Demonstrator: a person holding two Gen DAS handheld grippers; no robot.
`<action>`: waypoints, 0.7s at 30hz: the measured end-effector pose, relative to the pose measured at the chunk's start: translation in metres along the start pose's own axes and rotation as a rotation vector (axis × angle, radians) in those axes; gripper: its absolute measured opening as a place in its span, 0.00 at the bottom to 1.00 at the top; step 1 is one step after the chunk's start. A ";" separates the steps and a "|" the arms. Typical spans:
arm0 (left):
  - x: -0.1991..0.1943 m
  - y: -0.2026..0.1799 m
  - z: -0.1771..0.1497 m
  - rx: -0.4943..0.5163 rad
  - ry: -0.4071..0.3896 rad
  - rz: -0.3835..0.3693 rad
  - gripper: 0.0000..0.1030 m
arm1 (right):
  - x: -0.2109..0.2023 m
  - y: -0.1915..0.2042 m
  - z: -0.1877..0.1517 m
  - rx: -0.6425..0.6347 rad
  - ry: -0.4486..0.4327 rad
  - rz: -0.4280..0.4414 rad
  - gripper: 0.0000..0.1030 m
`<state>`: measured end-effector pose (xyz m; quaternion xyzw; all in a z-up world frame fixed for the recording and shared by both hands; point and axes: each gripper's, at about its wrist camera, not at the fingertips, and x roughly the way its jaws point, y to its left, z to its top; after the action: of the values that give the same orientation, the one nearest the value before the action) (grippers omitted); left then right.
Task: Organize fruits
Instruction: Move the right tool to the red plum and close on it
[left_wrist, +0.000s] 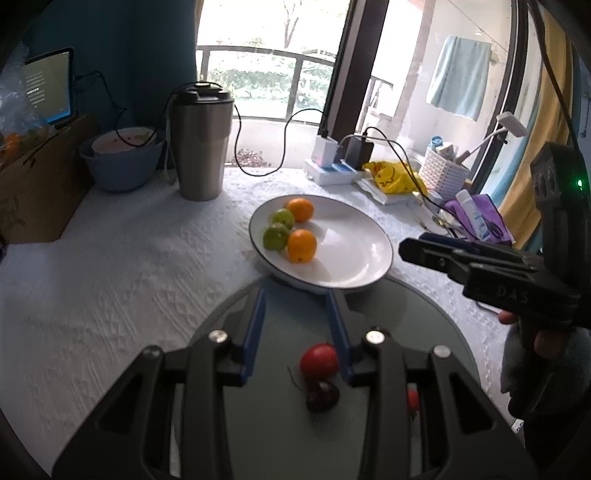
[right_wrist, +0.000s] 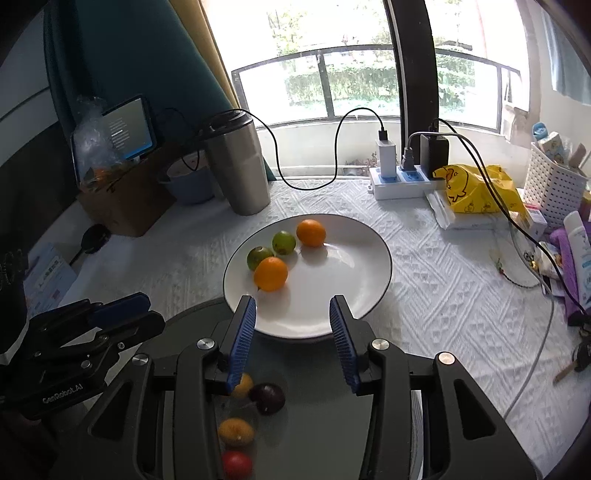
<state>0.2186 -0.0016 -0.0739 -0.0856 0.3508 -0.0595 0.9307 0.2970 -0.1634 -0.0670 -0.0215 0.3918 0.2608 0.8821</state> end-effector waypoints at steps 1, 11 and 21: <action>-0.002 0.000 -0.002 0.001 0.000 0.000 0.35 | -0.002 0.001 -0.003 0.000 0.001 -0.001 0.43; -0.018 -0.004 -0.023 0.009 0.005 -0.011 0.36 | -0.013 0.012 -0.030 0.003 0.013 -0.004 0.43; -0.026 -0.004 -0.040 0.011 0.012 -0.012 0.36 | -0.018 0.023 -0.062 0.005 0.059 0.005 0.43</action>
<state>0.1725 -0.0062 -0.0863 -0.0824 0.3553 -0.0674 0.9287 0.2338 -0.1662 -0.0936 -0.0260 0.4184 0.2612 0.8695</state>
